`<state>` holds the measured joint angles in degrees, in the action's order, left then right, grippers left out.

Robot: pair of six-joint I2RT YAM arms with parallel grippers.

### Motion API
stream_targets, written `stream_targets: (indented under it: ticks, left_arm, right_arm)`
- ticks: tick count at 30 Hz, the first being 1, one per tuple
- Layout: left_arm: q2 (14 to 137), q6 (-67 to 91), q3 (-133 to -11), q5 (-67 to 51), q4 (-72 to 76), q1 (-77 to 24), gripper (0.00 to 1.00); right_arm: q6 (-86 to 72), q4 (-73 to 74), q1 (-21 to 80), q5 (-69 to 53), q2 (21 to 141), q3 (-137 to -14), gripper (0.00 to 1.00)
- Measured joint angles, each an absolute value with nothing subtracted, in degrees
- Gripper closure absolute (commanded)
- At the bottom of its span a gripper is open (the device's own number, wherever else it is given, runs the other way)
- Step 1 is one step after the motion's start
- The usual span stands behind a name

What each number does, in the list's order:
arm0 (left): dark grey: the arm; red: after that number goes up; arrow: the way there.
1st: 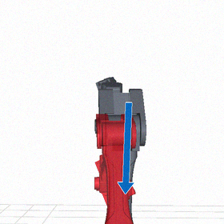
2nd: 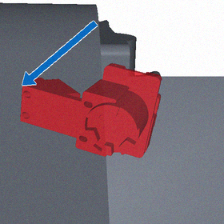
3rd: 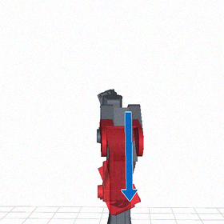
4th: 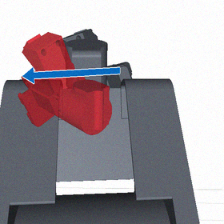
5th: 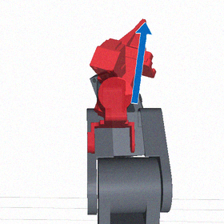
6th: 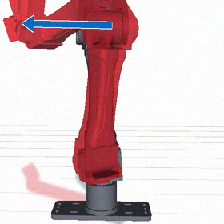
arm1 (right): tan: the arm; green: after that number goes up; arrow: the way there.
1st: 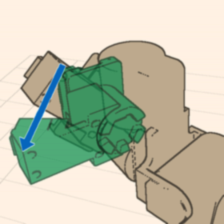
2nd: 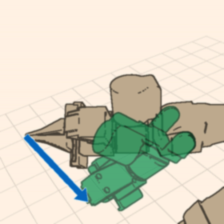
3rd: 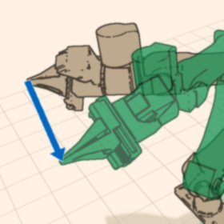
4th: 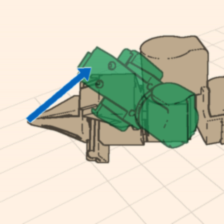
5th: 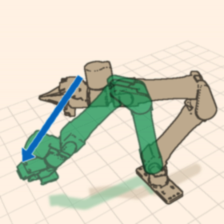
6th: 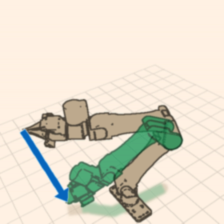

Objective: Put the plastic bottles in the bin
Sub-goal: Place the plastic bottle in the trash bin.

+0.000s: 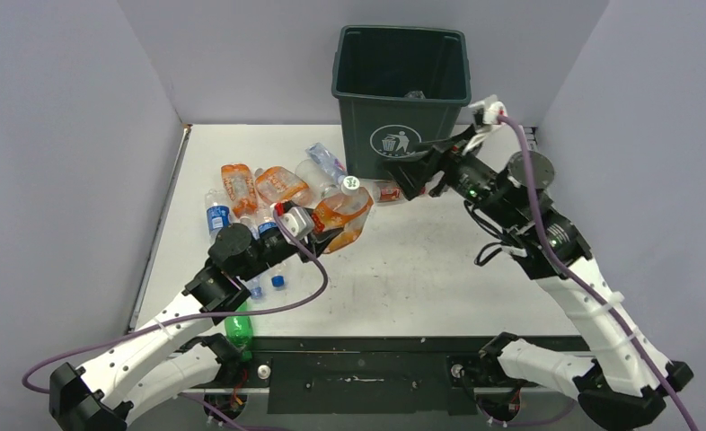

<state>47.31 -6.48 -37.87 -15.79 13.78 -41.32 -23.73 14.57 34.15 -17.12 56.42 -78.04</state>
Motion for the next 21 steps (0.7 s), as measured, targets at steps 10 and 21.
stream_targets:
  ticks: [10, 21]
  left_arm:
    - [48.6, -7.84, -38.2, -12.25, 11.6, -44.86, 0.96]
    - [48.62, -8.03, -38.2, -10.9, 11.31, -47.22, 0.96]
  right_arm:
    - [-16.78, 21.12, 53.87, -1.48, 65.71, -81.28, 0.13]
    - [-13.91, 20.23, 58.22, 9.1, 67.79, -81.25, 0.43]
